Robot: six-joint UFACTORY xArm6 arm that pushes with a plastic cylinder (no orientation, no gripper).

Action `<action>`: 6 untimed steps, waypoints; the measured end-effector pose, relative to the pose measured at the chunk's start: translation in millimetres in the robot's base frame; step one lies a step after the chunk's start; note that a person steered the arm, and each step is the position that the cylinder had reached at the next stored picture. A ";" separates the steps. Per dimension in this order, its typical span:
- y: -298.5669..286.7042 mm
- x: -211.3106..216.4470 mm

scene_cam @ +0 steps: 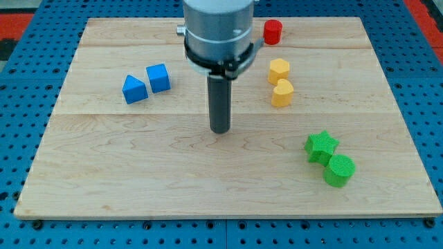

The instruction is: Move the heart diagonal to the green star

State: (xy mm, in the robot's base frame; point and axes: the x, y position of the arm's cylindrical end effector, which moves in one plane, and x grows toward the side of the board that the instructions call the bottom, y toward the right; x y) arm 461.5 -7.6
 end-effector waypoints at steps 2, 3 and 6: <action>-11.9 -72.8; -8.3 -129.0; 88.9 -122.2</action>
